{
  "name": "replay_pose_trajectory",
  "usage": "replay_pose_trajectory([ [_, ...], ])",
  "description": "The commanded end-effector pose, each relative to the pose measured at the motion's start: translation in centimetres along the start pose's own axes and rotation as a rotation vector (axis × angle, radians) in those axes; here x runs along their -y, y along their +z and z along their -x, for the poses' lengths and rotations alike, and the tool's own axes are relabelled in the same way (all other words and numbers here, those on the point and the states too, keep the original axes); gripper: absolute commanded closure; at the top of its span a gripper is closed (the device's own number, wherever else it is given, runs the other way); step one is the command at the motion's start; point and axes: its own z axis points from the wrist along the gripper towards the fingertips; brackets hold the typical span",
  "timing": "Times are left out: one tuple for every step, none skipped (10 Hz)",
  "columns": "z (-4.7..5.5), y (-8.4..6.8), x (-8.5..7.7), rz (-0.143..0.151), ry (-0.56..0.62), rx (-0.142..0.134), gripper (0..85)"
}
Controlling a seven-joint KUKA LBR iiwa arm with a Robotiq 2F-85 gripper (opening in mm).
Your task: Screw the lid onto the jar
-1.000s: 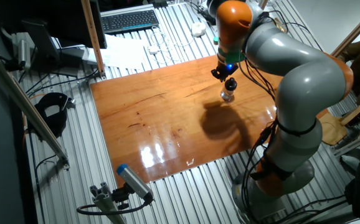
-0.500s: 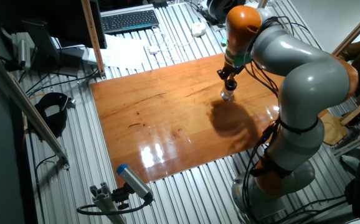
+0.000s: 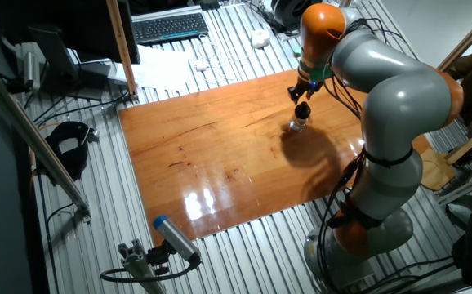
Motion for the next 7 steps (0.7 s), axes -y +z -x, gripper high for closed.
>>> replay_pose_trajectory([
  [0.2, 0.3, 0.3, 0.006, -0.003, -0.004, 34.0],
  [0.2, 0.7, 0.5, 0.013, -0.003, 0.001, 34.0],
  [0.2, 1.2, 0.5, 0.013, -0.003, 0.008, 34.0],
  [0.2, 1.6, 0.5, 0.018, -0.002, 0.012, 34.0],
  [0.2, 1.7, 0.6, 0.017, -0.002, 0.015, 34.0],
  [0.1, 1.8, 0.7, 0.017, -0.002, 0.016, 34.0],
  [0.0, 1.9, 0.8, 0.017, 0.000, 0.018, 34.0],
])
